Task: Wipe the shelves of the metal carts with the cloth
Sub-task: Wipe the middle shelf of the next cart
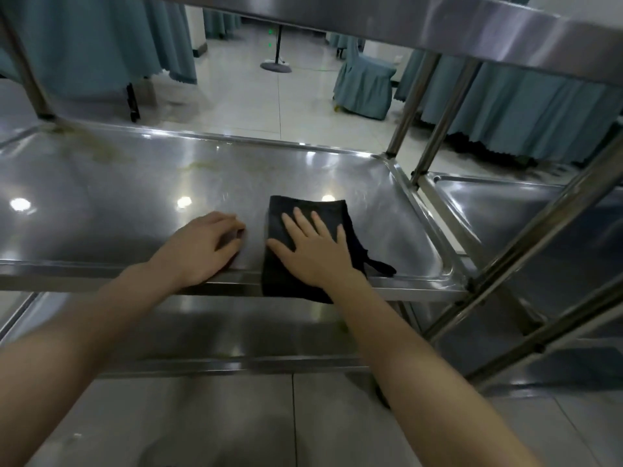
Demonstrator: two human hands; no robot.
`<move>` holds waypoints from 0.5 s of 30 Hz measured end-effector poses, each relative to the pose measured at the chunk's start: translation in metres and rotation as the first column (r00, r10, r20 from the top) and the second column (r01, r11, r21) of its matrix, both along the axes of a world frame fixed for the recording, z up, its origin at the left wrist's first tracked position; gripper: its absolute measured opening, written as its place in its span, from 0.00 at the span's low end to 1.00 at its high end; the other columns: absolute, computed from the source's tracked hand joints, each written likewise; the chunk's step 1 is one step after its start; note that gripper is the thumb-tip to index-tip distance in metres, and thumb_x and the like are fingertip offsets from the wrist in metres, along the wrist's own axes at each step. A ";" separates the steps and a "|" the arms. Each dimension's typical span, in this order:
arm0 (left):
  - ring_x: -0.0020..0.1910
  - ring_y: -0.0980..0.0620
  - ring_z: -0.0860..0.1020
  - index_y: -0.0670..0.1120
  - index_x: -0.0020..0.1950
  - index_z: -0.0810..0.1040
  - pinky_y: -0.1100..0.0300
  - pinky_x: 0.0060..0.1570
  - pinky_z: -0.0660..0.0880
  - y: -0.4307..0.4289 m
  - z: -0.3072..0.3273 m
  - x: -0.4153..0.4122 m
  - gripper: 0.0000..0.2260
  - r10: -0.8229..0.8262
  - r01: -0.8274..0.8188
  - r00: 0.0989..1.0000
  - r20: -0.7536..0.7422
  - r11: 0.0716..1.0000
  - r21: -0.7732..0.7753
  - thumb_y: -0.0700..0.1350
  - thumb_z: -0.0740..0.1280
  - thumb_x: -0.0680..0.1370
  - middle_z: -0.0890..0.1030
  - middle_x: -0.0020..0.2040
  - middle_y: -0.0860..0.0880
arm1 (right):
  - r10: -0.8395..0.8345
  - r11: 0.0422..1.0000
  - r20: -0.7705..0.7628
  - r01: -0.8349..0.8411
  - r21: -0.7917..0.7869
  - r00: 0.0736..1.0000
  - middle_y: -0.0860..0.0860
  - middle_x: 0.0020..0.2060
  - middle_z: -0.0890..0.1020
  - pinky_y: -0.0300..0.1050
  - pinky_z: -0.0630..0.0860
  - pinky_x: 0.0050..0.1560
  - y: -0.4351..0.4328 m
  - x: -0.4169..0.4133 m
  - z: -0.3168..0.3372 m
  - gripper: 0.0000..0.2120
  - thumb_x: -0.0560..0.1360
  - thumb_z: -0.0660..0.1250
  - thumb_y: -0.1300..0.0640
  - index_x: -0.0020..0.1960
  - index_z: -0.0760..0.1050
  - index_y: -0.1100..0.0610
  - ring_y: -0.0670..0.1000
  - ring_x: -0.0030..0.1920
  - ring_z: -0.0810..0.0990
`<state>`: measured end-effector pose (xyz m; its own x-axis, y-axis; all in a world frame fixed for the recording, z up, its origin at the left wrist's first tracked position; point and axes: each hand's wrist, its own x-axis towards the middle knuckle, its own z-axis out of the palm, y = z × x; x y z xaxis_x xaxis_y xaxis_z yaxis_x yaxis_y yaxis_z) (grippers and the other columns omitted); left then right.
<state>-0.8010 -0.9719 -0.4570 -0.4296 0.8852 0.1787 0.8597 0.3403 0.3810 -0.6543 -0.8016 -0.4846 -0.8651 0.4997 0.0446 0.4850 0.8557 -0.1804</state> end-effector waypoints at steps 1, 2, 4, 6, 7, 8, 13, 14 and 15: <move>0.69 0.46 0.70 0.48 0.70 0.74 0.56 0.67 0.63 -0.010 0.000 -0.002 0.18 -0.029 0.029 1.000 -0.011 0.999 -0.027 0.52 0.61 0.81 0.71 0.71 0.46 | 0.005 1.000 0.008 -0.005 -0.003 1.000 0.42 0.79 0.46 0.63 0.38 0.73 0.007 0.004 0.001 0.36 0.74 0.38 0.26 0.78 0.46 0.40 0.49 0.78 0.44; 0.70 0.45 0.69 0.48 0.70 0.73 0.55 0.68 0.62 -0.020 0.001 -0.004 0.20 -0.055 0.054 0.998 -0.019 0.997 -0.050 0.55 0.60 0.81 0.71 0.72 0.47 | -0.015 1.000 0.012 0.015 -0.004 1.000 0.41 0.79 0.47 0.63 0.40 0.73 0.020 0.018 0.002 0.37 0.73 0.38 0.25 0.78 0.46 0.39 0.48 0.78 0.45; 0.71 0.46 0.68 0.50 0.72 0.72 0.53 0.69 0.61 -0.040 0.004 -0.009 0.26 -0.079 0.072 0.994 -0.070 0.993 -0.090 0.61 0.55 0.78 0.70 0.73 0.49 | -0.152 0.988 0.032 0.152 -0.006 0.988 0.40 0.79 0.45 0.61 0.41 0.74 0.056 0.063 0.004 0.37 0.72 0.38 0.24 0.78 0.45 0.37 0.46 0.78 0.44; 0.72 0.46 0.67 0.51 0.72 0.71 0.50 0.70 0.62 -0.052 0.005 -0.016 0.31 -0.081 0.066 0.988 -0.129 0.992 -0.111 0.65 0.50 0.75 0.69 0.74 0.49 | -0.351 0.935 0.122 0.354 -0.002 0.929 0.41 0.79 0.43 0.62 0.40 0.74 0.088 0.115 0.010 0.36 0.73 0.38 0.25 0.78 0.43 0.38 0.47 0.78 0.43; 0.72 0.46 0.67 0.51 0.72 0.71 0.49 0.70 0.62 -0.056 0.004 -0.019 0.32 -0.076 0.061 0.987 -0.141 0.992 -0.110 0.65 0.48 0.75 0.69 0.74 0.49 | -0.427 0.902 0.160 0.432 0.004 0.890 0.42 0.79 0.42 0.63 0.40 0.74 0.097 0.134 0.013 0.36 0.74 0.39 0.26 0.78 0.42 0.38 0.47 0.78 0.42; 0.73 0.46 0.66 0.51 0.73 0.71 0.48 0.71 0.61 -0.058 0.003 -0.022 0.32 -0.066 0.050 0.987 -0.144 0.993 -0.107 0.65 0.49 0.75 0.68 0.74 0.49 | -0.477 0.875 0.180 0.483 0.009 0.860 0.43 0.79 0.41 0.64 0.39 0.74 0.100 0.142 0.015 0.35 0.75 0.39 0.27 0.78 0.41 0.39 0.48 0.78 0.41; 0.73 0.45 0.66 0.51 0.73 0.70 0.42 0.72 0.61 -0.057 -0.003 -0.027 0.32 -0.068 0.057 0.988 -0.136 0.995 -0.087 0.64 0.47 0.76 0.68 0.74 0.49 | -0.348 0.936 0.071 0.351 -0.035 0.935 0.43 0.79 0.42 0.67 0.36 0.71 0.035 0.059 0.007 0.36 0.75 0.40 0.28 0.79 0.42 0.43 0.53 0.78 0.39; 0.73 0.44 0.66 0.50 0.72 0.71 0.42 0.71 0.61 -0.057 -0.002 -0.028 0.31 -0.063 0.054 0.991 -0.121 0.996 -0.077 0.63 0.49 0.76 0.69 0.74 0.48 | -0.249 0.968 0.046 0.251 -0.021 0.967 0.43 0.79 0.43 0.67 0.35 0.71 0.013 0.033 0.003 0.36 0.75 0.40 0.28 0.79 0.42 0.43 0.53 0.78 0.39; 0.72 0.43 0.67 0.49 0.71 0.72 0.43 0.71 0.62 -0.057 0.000 -0.027 0.28 -0.056 0.049 0.993 -0.102 0.996 -0.068 0.61 0.52 0.76 0.70 0.73 0.48 | -0.151 0.988 0.032 0.152 -0.014 0.988 0.43 0.79 0.44 0.66 0.35 0.71 -0.008 0.010 0.002 0.36 0.76 0.40 0.29 0.79 0.43 0.43 0.53 0.78 0.40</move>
<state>-0.8280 -1.0286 -0.4575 -0.3643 0.9172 0.1610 0.9107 0.3148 0.2673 -0.6444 -0.8095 -0.4824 -0.7800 0.6257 0.0098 0.6146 0.7688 -0.1767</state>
